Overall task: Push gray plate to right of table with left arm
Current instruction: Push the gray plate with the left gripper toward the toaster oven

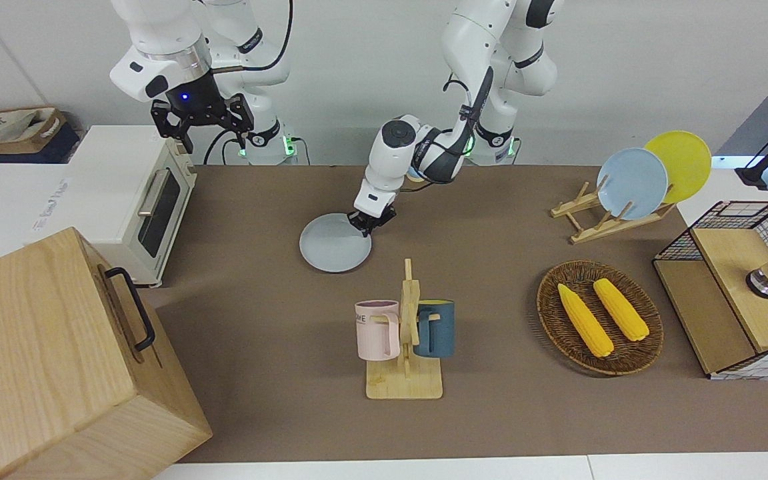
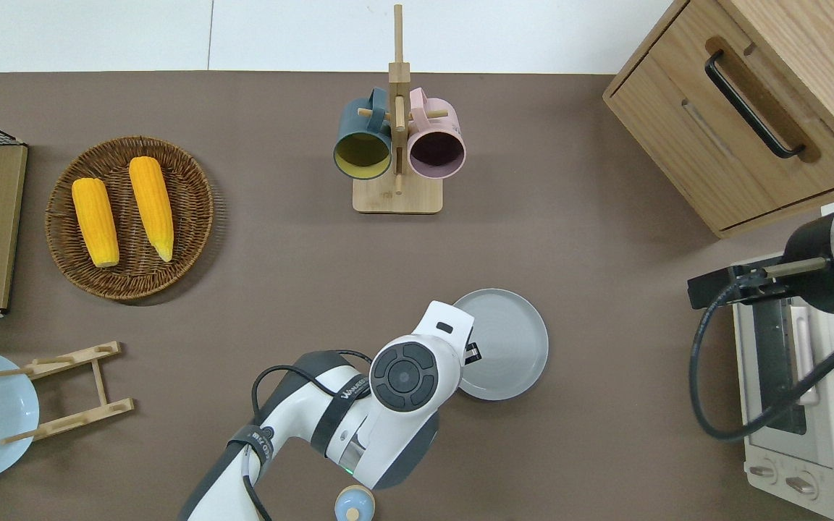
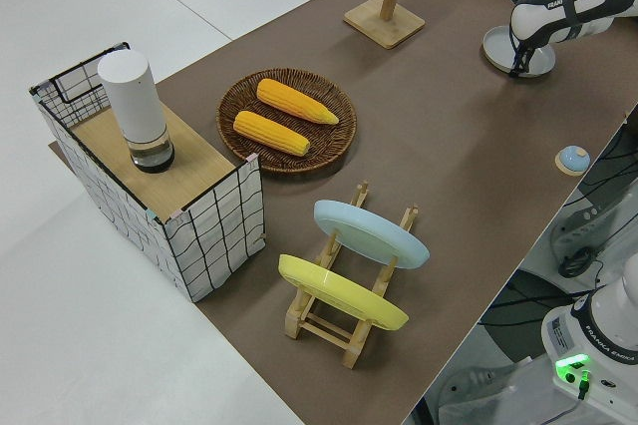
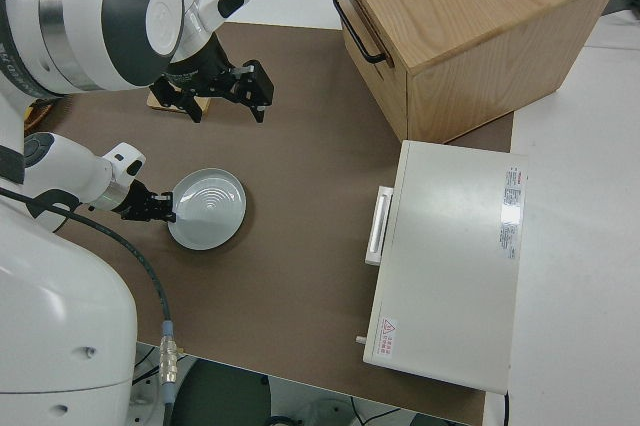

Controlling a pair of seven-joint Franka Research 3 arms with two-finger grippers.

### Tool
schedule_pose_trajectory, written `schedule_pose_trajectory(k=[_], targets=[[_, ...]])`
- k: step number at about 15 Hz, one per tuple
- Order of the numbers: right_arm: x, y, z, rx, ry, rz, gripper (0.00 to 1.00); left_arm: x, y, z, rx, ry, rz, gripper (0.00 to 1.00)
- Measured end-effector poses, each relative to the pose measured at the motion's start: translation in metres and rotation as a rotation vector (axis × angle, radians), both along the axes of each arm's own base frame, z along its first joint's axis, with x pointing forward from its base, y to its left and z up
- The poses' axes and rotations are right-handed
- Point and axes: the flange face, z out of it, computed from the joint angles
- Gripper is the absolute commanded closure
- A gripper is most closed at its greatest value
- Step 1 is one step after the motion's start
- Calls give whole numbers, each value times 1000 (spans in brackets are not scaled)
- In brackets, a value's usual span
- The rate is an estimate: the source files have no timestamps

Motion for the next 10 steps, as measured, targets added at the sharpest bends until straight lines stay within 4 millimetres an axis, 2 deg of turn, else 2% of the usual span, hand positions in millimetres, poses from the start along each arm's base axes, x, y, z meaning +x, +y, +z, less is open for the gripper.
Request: schedule_pose_trajectory(k=[1,2,4,7,10], targets=[[0,0,0,0,0,0,17,0,0,0,1,1,-1,707],[0,0,0,0,0,0,17,0,-1,-1,1,2,-1,507],[0,0,0,0,0,0,17,-1,-2,-3,3,5,-4,7],[0,0,0,0,0,0,17,2,-5,1,2,7,-5,9],[0,0,0,0,0,0,17,12,-2,18,19,27,-2,7]])
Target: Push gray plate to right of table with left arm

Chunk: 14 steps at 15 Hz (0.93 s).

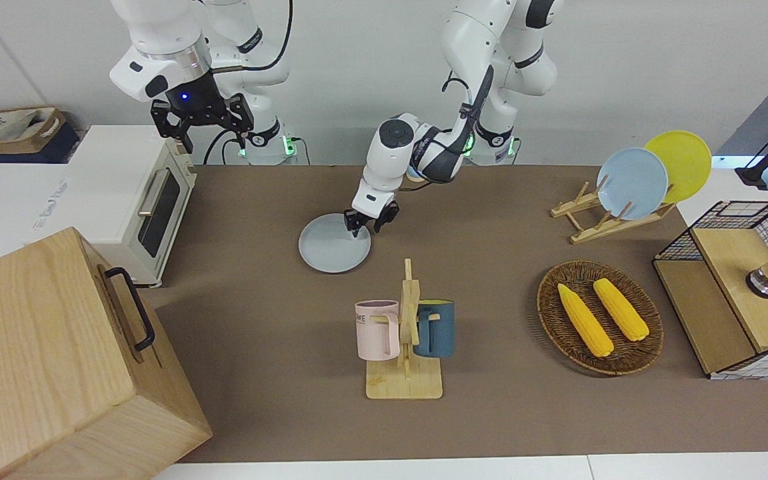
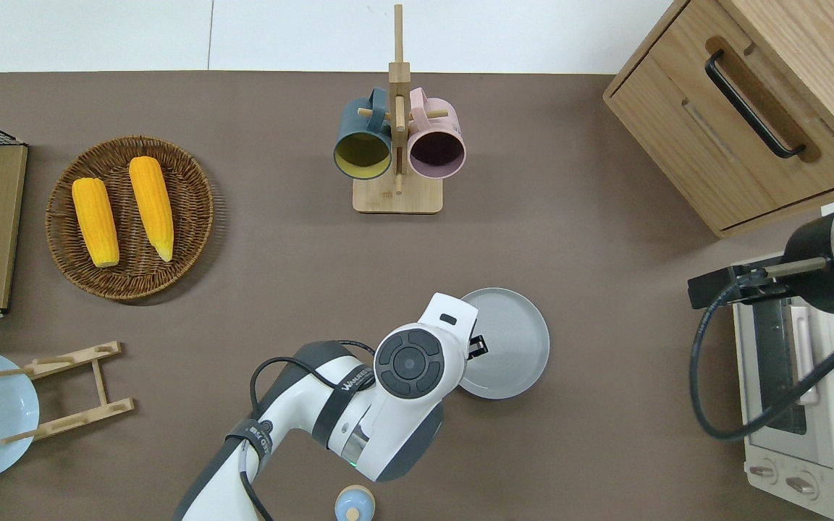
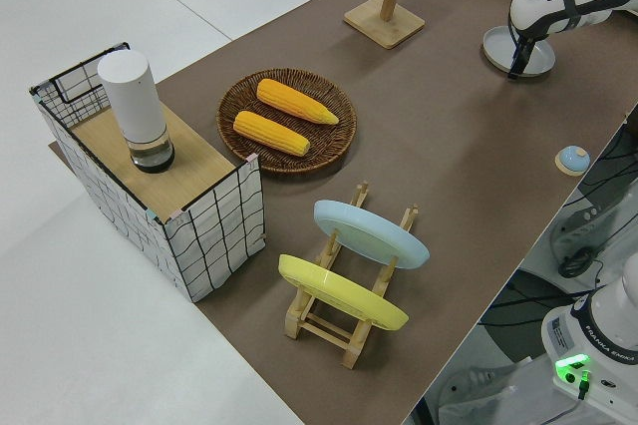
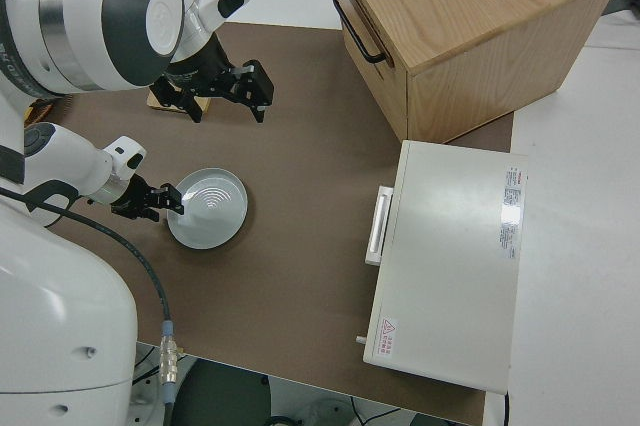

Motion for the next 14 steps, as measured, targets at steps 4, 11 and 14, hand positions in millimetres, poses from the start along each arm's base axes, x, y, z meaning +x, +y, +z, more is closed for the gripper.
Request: schedule_pose_trajectory(k=[4,11,14], targets=[[0,0,0,0,0,0,17,15,17,36,16,12,-22,7],[0,0,0,0,0,0,17,46,97,95,50,31,-112,7],[0,0,0,0,0,0,17,61,148,130,60,50,-143,7]])
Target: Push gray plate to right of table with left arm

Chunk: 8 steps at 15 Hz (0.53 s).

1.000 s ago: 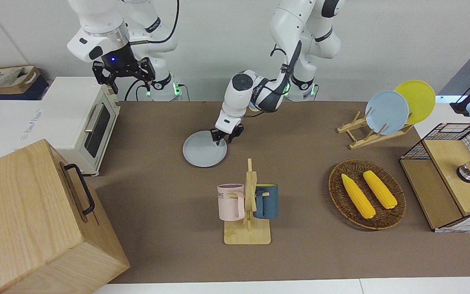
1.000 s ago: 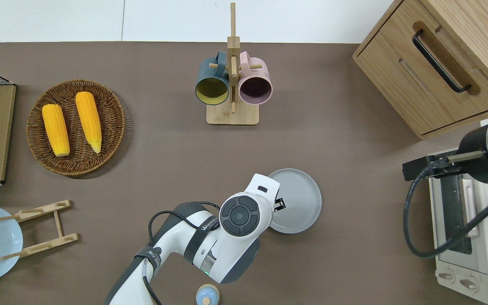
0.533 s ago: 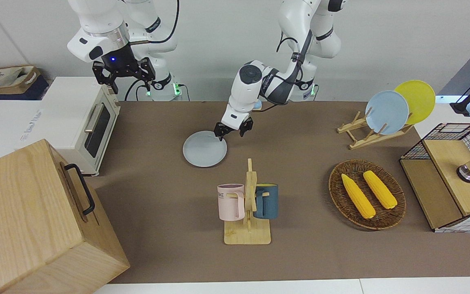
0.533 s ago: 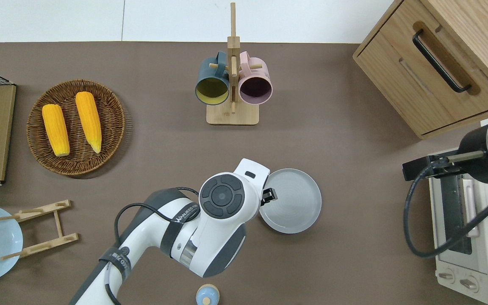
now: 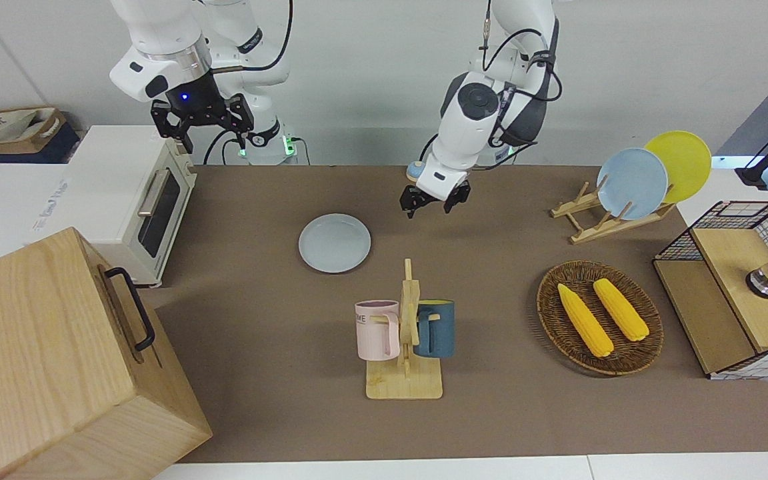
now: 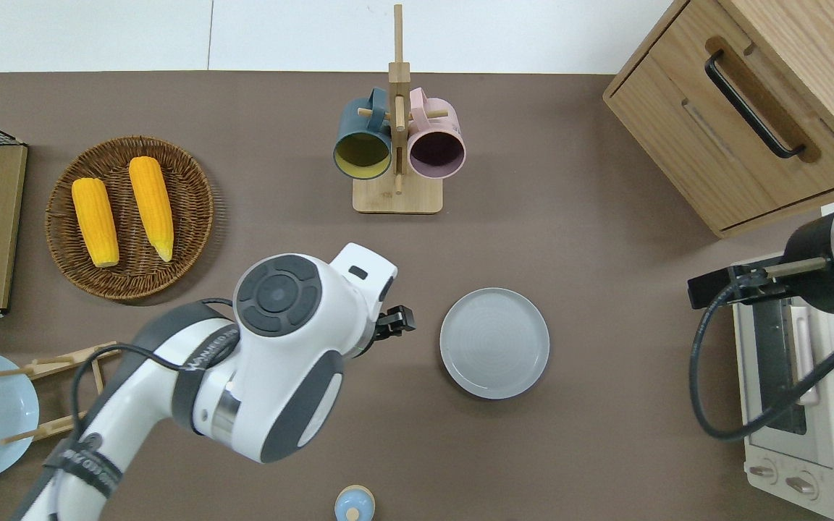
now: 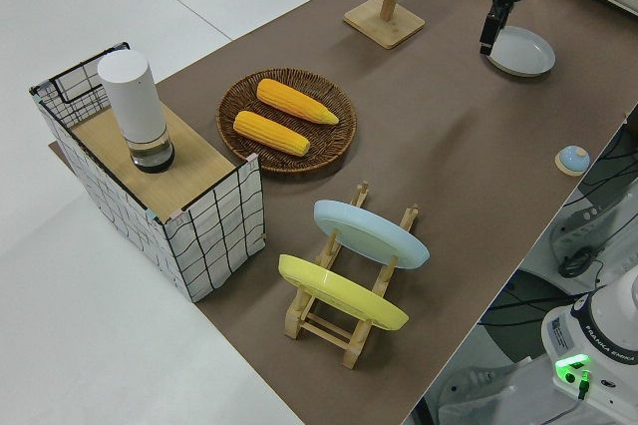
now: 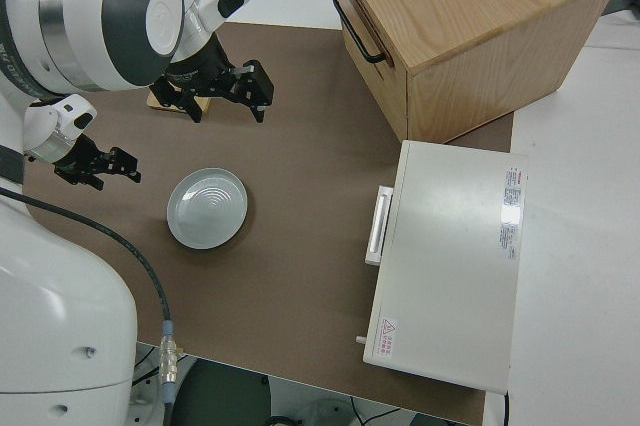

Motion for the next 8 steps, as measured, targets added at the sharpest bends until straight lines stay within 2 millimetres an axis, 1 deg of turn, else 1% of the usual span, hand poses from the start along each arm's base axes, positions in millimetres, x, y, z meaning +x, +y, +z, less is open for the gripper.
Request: schedule_pose_trajectory(k=[2,3,8], targets=[[0,0,0,0,0,0,17,11,32,24,15,4,-18,7],[0,0,0,0,0,0,17,16,47,32,28,4,-27,7],[0,0,0,0,0,0,17,38,120,65,35,-4,-69,9]])
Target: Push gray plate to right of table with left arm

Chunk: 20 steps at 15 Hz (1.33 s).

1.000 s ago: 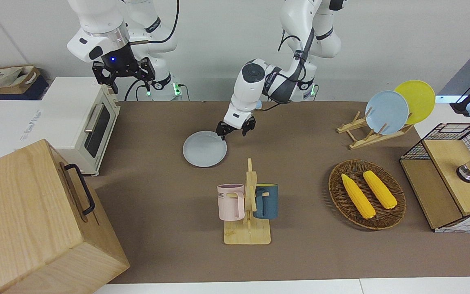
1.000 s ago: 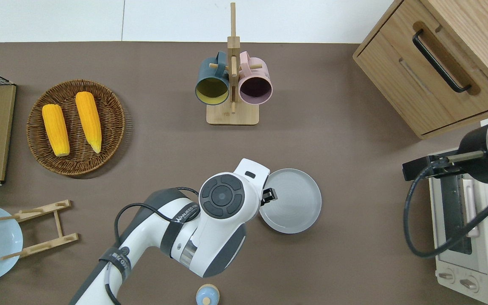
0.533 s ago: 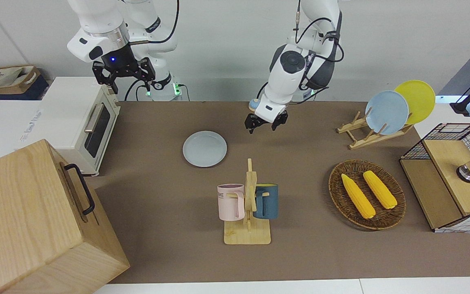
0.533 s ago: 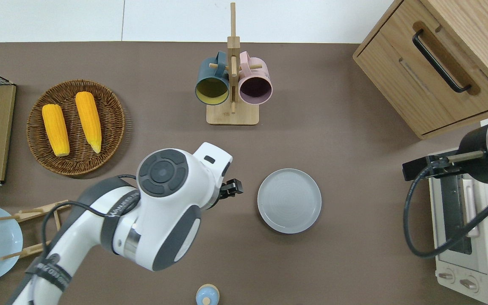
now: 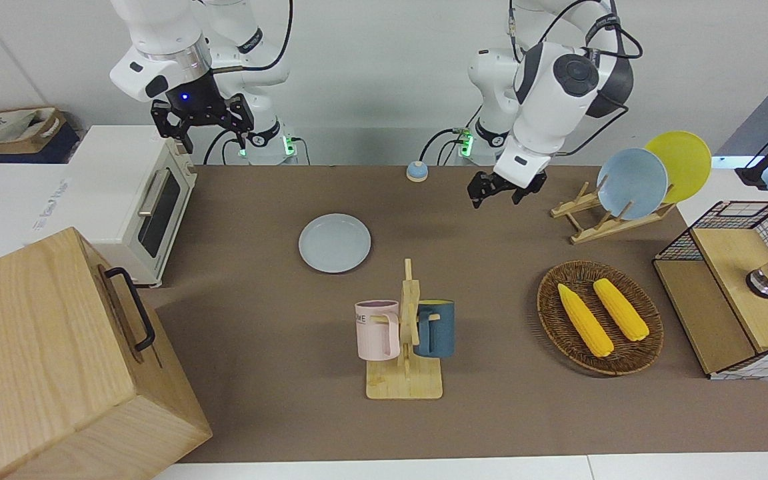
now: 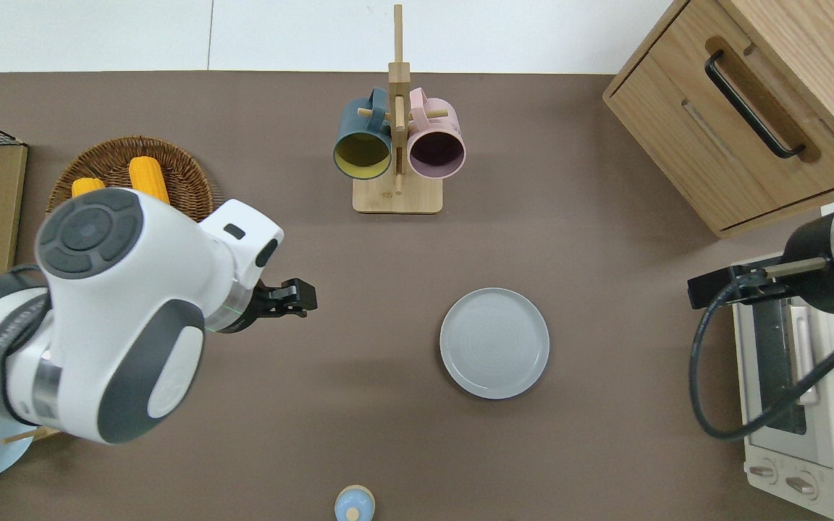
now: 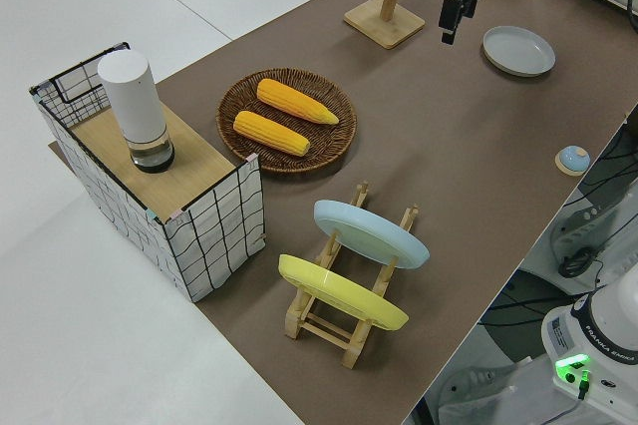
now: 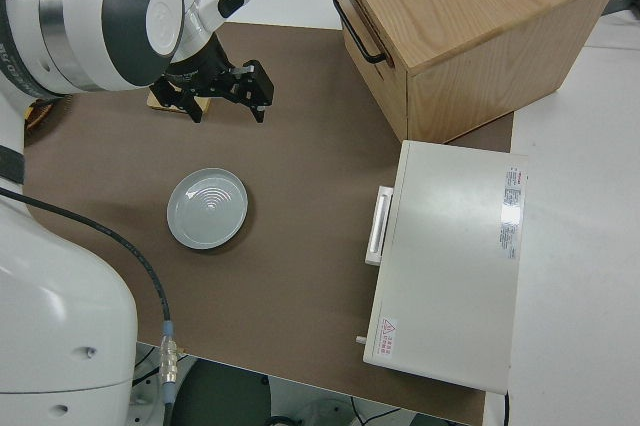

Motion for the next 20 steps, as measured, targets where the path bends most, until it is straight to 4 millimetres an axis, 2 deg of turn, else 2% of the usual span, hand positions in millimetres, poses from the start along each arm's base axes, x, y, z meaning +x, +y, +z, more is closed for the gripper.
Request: schedule_pose_trajectory(k=[6,11,16,20], targets=[[0,0,0,0,0,0,17,15,74,40,24,-20,-80,7],[0,0,0,0,0,0,17,19,129,54,11,-31,-146,7],[0,0,0,0,0,0,17,21,163,67,28,-61,-238,5],[0,0,0,0,0,0,17,22,165,81,38,-79,-252,5]])
